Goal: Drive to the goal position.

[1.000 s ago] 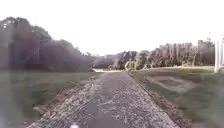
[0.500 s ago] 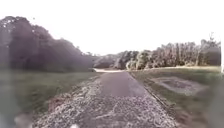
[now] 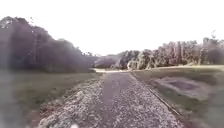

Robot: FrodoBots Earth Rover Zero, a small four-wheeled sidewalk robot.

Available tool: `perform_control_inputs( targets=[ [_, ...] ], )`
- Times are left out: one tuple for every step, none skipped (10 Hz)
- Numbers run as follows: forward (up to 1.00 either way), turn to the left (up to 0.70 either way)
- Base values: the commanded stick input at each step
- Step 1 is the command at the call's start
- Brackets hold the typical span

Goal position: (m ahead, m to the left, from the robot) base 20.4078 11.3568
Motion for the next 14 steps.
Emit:
perform_control_inputs(
  targets=[
    [0.85,0.00],
    [0.85,0.00],
    [0.85,0.00],
    [0.85,0.00],
    [0.85,0.00],
    [0.85,0.00],
    [0.85,0.00],
    [0.85,0.00],
    [0.85,0.00],
    [0.85,0.00],
    [0.85,0.00],
    [0.85,0.00],
    [0.85,0.00],
    [0.85,0.00]
  ],
)
